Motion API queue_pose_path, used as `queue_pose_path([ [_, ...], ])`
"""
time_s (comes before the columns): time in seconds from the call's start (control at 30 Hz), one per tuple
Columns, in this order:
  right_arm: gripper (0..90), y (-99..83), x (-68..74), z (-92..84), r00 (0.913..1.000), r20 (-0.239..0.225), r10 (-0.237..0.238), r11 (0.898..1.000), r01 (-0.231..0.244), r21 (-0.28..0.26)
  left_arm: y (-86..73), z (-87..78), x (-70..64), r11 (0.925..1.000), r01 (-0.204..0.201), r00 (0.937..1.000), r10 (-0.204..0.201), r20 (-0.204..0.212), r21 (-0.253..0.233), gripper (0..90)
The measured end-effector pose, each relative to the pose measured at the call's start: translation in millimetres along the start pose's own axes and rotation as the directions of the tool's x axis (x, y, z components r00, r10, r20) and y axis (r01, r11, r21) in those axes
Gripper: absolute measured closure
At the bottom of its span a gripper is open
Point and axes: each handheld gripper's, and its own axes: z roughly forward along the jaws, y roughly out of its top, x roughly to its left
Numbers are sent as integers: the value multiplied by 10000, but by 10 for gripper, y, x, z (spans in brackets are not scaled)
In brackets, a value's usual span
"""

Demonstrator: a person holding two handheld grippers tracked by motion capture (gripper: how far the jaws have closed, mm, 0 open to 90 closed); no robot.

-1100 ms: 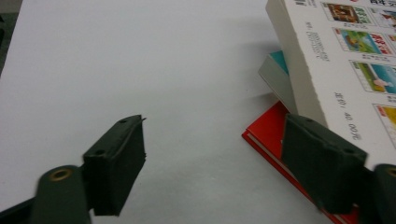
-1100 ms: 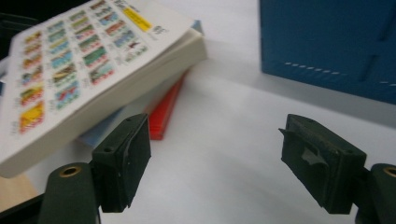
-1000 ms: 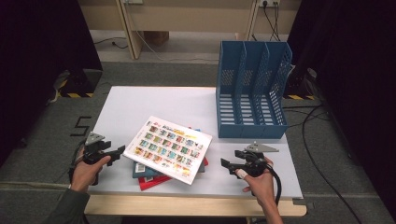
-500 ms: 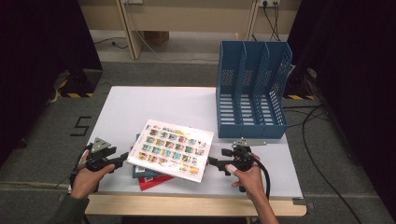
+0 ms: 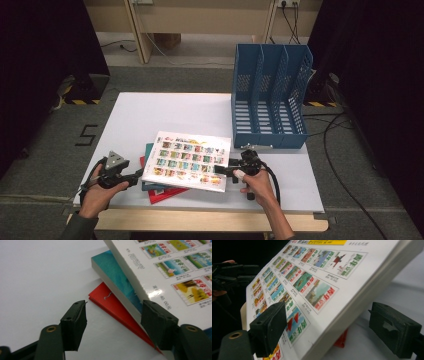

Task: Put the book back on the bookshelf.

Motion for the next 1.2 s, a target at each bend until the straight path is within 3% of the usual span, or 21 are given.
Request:
queue_pose_path([
  [0.1, 192, 46, -12, 74, 9995, -281, -158, 9999, 156, -58, 8, 15, -18, 9999, -103, 9999, 102, -137, -91, 366],
  [0.27, 216, 97, -43, 176, 9981, -623, 37, 9999, -43, -98, 1, 38, -4, 9998, 120, 9999, -121, -55, -143, 354],
  [0.3, 361, 106, -49, 189, 9958, -903, -164, 9992, 129, -388, -2, 39, -3, 9998, 141, 9999, -141, -32, -150, 368],
  [0.37, 391, 109, -31, 186, 9952, -899, -376, 9979, 327, -555, -8, 44, -5, 9996, 224, 9997, -223, 54, -189, 373],
  [0.4, 430, 156, 62, 159, 9918, -305, -1238, 9913, 1223, -484, -9, 46, -8, 9995, 255, 9996, -253, 109, -193, 386],
  [0.43, 430, 156, 62, 159, 9918, -305, -1238, 9913, 1223, -484, -7, 46, -10, 9996, 238, 9996, -236, 141, -171, 386],
  [0.47, 515, 187, 121, 128, 9840, 90, -1779, 9821, 1782, -609, -5, 51, -16, 9996, 234, 9996, -230, 191, -184, 392],
  [0.53, 538, 198, 139, 113, 9816, 215, -1896, 9791, 1907, -711, -3, 55, -37, 9996, 209, 9995, -204, 246, -187, 401],
  [0.6, 550, 210, 129, 100, 9821, 154, -1878, 9793, 1885, -740, 1, 56, -54, 9997, 163, 9996, -158, 233, -206, 423],
  [0.7, 571, 202, 20, 114, 9937, -351, -1068, 9909, 1034, -862, -1, 60, -62, 9996, 177, 9996, -172, 226, -239, 433],
  [0.8, 644, 220, 29, 92, 9949, -386, -936, 9909, 893, -1006, -4, 67, -65, 9995, 169, 9994, -161, 304, -280, 429],
  [0.97, 733, 403, 226, -19, 9886, -8, -1503, 9838, 1494, -995, -22, 102, -39, 9986, 310, 9989, -294, 365, -435, 288],
  [1.13, 737, 675, 389, -111, 9842, 186, -1760, 9824, 1768, -604, -37, 118, 24, 9945, 786, 9919, -711, 1055, -689, 148],
  [1.2, 738, 777, 447, -141, 9790, 205, -2030, 9784, 2036, -351, -37, 99, 70, 9897, 1113, 9870, -995, 1263, -902, 148],
])
